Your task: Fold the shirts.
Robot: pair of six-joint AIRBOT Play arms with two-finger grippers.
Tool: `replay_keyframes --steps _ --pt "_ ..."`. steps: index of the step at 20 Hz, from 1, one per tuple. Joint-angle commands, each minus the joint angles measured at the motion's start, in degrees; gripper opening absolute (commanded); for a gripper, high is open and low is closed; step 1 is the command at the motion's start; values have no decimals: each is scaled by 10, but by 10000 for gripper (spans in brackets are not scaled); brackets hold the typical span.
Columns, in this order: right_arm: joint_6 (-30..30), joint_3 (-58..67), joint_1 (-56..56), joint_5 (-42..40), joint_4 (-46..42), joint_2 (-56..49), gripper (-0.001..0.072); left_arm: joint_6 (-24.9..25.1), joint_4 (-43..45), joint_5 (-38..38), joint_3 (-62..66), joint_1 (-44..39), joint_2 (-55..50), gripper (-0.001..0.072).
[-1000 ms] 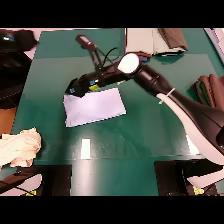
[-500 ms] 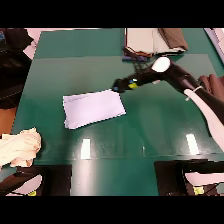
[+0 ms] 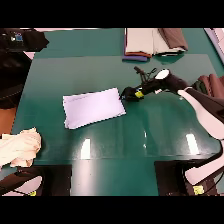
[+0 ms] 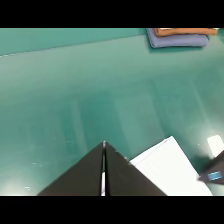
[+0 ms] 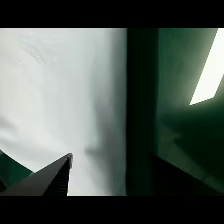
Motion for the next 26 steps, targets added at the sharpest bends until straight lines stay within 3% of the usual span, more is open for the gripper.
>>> replay_keyframes --steps 1,2,3,5,6,9,14,19,26 --pt "-3 66 51 9 28 -72 551 0 -6 0 0 -2 -4 29" --pt "-3 87 66 6 35 -88 546 0 -6 0 0 -2 -4 29" --pt "-3 110 78 3 34 -103 486 0 -6 0 0 -2 -4 29" --pt "-9 151 97 -6 29 -123 117 0 -18 0 0 -2 -4 29" --pt "-19 165 100 -9 29 -127 18 0 -32 0 0 -2 -5 29" --pt "-20 205 83 -7 23 -116 17 0 -43 7 0 -24 -5 28" --pt "-3 220 -24 2 -96 -10 17 0 -35 28 0 -128 -5 28" --pt "4 220 -224 63 -199 96 17 0 -37 30 0 -163 -4 29" --pt "4 220 -516 48 -205 138 17 -23 -39 40 0 -163 -4 29"
